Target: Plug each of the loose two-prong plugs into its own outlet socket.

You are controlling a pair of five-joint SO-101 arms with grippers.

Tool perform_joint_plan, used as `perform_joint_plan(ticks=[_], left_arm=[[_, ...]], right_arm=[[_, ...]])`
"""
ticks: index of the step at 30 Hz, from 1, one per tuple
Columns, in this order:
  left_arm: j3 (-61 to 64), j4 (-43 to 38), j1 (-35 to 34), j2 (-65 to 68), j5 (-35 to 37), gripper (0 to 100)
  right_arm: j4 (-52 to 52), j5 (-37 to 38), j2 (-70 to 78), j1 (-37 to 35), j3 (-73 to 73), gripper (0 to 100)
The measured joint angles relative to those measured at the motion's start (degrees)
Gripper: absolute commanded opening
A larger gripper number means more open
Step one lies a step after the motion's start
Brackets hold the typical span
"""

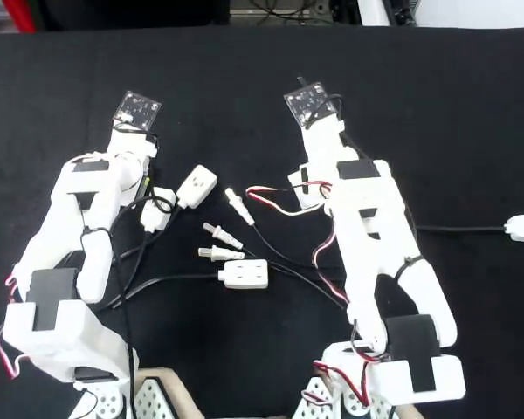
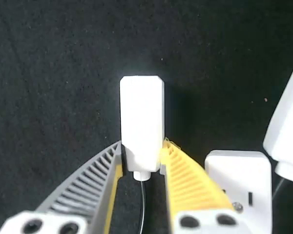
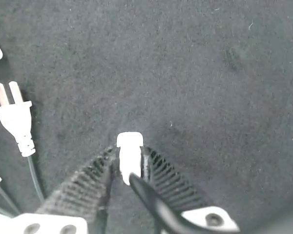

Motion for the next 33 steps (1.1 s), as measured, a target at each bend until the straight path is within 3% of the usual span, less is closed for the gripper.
perform_joint_plan(ticks=[7,19,23,33], left_arm=[[-0.70,0.53,0.00,0.26,-0.18,3],[-7.56,19.78,-0.97,-1.85,2.29,3],[-3.69,23.38,-0.88,-11.78,2.29,3],[15.38,34.81,6.15,-51.78,2.99,3]], right_arm=[[0.00,0.00,0.00,0.00,0.00,1.2],[0.00,0.35,0.00,0.00,0.00,1.2],[0.00,1.76,0.00,0.00,0.00,1.2],[0.00,1.32,0.00,3.34,0.00,1.2]])
